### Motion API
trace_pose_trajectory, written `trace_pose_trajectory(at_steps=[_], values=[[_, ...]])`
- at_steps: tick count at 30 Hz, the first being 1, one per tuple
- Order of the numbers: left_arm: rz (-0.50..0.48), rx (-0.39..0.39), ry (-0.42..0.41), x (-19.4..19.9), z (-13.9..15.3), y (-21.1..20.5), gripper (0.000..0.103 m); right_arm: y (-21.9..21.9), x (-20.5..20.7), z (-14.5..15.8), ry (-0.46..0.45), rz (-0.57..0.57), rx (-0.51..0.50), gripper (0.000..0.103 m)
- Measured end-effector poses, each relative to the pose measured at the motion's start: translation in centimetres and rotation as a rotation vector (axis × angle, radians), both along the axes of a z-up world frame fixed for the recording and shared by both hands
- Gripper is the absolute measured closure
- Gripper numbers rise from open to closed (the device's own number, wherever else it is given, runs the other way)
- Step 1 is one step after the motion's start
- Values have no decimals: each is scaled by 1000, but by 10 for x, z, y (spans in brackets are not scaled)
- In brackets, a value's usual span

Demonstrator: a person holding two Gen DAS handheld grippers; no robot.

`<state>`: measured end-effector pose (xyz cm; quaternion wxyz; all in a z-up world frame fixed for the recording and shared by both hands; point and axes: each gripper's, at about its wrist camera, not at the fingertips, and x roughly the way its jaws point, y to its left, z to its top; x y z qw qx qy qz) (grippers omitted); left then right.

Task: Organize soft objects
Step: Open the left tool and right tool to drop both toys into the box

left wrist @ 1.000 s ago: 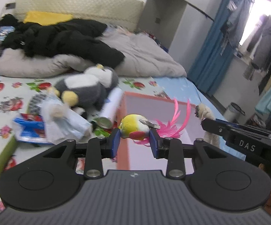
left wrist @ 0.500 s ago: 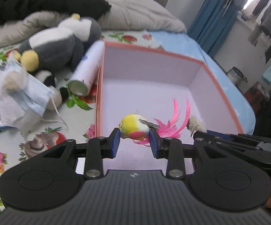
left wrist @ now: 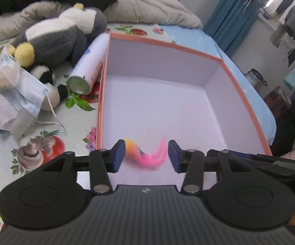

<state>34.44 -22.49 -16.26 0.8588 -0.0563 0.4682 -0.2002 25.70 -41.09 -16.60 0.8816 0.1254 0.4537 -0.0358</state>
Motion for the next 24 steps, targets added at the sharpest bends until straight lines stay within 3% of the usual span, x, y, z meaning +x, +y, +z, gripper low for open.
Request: trace_pose_trajectory(at_steps=[8,16,24], values=[[7,-11,-117,-38,58,21,48,12,-25,40,-94,20,-2,68],[26,-40,-235,-94,112,56,48,37,-61,101,-252,52,-9,68],[72,-68,-329,-148,151,100,48,63,-107,149,-383,79,-18,68]])
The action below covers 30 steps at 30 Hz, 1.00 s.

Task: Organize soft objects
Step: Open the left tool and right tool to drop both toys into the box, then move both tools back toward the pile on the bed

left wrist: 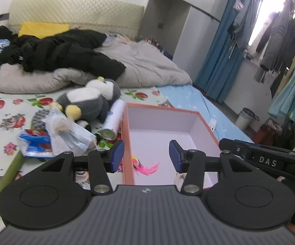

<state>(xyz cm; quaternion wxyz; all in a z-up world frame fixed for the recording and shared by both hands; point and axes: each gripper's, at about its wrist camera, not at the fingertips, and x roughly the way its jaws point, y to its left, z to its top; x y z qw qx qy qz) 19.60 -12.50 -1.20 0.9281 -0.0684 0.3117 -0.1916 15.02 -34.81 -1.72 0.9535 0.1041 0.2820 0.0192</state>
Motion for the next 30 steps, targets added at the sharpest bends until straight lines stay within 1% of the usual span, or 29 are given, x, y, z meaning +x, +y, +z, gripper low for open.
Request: trace_pose_trajectory(at_steps=[5,8,13,19,25,30], values=[[30,-16,-39,-31,13,23,48,16,-22,16,-44,25,-13,68],[49,-25,-48,-47,15,36,48,27,-35,22,-65,46,-16,68],[87,-28,-55,-72,17,58,48,45,-50,25,-80,87,-12,68],[161,-34,-54,-103,15,90,48,73,-63,23,-68,156,-20,68],[247,-33,-30,-138,1,119,48,99,-78,12,-46,226,-11,68],[295,-33,-4,-157,-16,134,48,119,-88,-1,-15,270,-6,68]])
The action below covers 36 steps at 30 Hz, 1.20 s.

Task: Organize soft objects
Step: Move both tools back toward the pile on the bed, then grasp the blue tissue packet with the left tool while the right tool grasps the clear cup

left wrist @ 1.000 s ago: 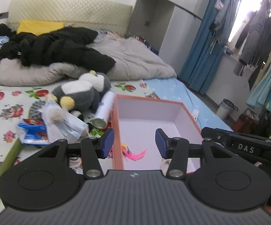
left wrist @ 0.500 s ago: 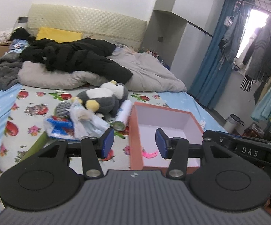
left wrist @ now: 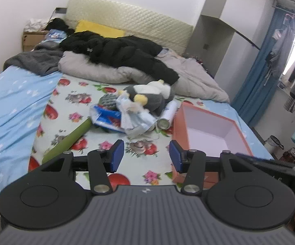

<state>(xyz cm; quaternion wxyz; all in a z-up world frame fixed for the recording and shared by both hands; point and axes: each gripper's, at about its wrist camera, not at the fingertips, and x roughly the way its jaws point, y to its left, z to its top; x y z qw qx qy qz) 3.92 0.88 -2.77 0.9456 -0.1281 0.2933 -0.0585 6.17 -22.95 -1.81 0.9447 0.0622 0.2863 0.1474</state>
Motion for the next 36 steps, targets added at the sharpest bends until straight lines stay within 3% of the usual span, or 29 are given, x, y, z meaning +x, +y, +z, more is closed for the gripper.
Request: trace_pose_trajectory(at_steps=[8,15,24,36], values=[[20,-7,45,-2,-26,8,48,18,-4,-24,72,37,17,68],[35,-4,88,27,-44,11,48,21,12,-37,108,22,18,68],[84,-24,165,98,-75,41,48,30,61,-49,158,12,9,68],[135,-25,257,223,-137,80,48,56,164,-88,259,-2,-5,68]])
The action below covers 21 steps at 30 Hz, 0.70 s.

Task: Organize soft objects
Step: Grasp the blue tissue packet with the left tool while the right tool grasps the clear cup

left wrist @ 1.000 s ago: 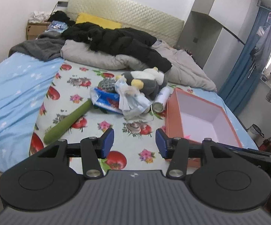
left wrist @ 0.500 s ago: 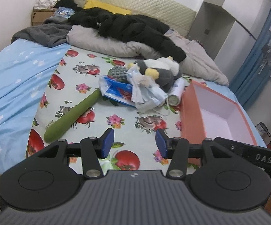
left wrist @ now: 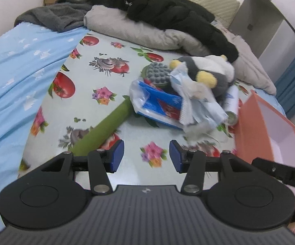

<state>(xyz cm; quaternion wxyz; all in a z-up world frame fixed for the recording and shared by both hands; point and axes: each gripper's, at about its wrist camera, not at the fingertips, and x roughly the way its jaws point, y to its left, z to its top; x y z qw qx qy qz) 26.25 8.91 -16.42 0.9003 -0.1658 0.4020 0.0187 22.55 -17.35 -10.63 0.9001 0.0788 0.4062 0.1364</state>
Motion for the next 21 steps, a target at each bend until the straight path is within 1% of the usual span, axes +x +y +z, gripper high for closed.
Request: trace_pose_trajectory(at_steps=[6,8,11,15,18,21], values=[[11,-5,28,59,-33,14,48,14,56,-35,81,-9,9,68],[4,-20,28,75,-42,17,48,18,74,-48,109,-24,24,68],[-6,-18,25,99,-54,20,48,21,98,-65,141,-51,52,68],[-25,-29,3,121,-63,22,48,21,126,-84,168,-99,85,68],[-16,-23,-25,131,-67,22,48,22,142,-95,175,-136,101,67],[-9,-31,-5,140,-73,21,48,24,154,-108,207,-161,113,67]])
